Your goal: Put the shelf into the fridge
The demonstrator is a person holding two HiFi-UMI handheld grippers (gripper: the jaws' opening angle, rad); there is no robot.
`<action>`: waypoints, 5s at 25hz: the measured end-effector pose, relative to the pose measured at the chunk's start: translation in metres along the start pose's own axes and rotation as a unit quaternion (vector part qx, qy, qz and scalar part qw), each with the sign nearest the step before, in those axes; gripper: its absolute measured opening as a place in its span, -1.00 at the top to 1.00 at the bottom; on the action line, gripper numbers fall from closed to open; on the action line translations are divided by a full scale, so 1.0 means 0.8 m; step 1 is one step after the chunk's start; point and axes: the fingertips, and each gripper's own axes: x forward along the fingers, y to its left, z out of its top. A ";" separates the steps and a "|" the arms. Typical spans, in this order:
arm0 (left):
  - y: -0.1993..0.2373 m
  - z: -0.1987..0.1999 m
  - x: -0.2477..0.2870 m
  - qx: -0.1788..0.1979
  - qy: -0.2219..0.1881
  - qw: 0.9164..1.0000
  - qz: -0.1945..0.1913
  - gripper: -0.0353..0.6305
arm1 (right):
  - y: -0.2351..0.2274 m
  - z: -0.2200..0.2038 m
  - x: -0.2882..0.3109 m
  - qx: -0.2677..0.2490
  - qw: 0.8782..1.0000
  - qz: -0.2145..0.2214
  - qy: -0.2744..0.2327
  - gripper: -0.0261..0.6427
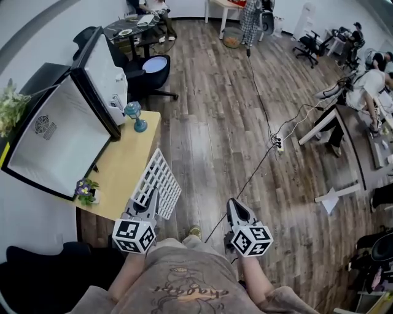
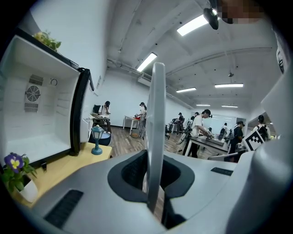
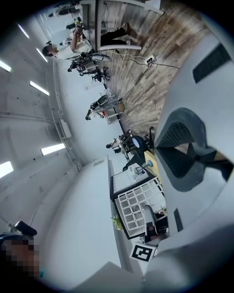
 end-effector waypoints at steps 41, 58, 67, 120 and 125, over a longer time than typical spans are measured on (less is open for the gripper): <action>0.257 0.067 -0.154 -0.160 -0.153 0.957 0.190 0.76 | 0.306 -0.011 0.236 -0.095 0.954 0.263 0.106 0.93; 0.312 0.089 -0.185 -0.226 -0.248 0.870 0.361 0.76 | 0.391 0.020 0.370 -0.156 0.871 0.429 0.178 0.93; 0.305 0.084 -0.204 -0.270 -0.305 0.809 0.425 0.76 | 0.419 0.017 0.392 -0.178 0.823 0.495 0.214 0.93; 0.320 0.028 -0.238 -0.538 -0.587 0.547 0.259 0.76 | 0.372 0.017 0.382 -0.132 0.824 0.495 0.241 0.87; 0.325 0.026 -0.237 -0.540 -0.588 0.545 0.257 0.76 | 0.382 0.001 0.369 -0.130 0.801 0.520 0.267 0.54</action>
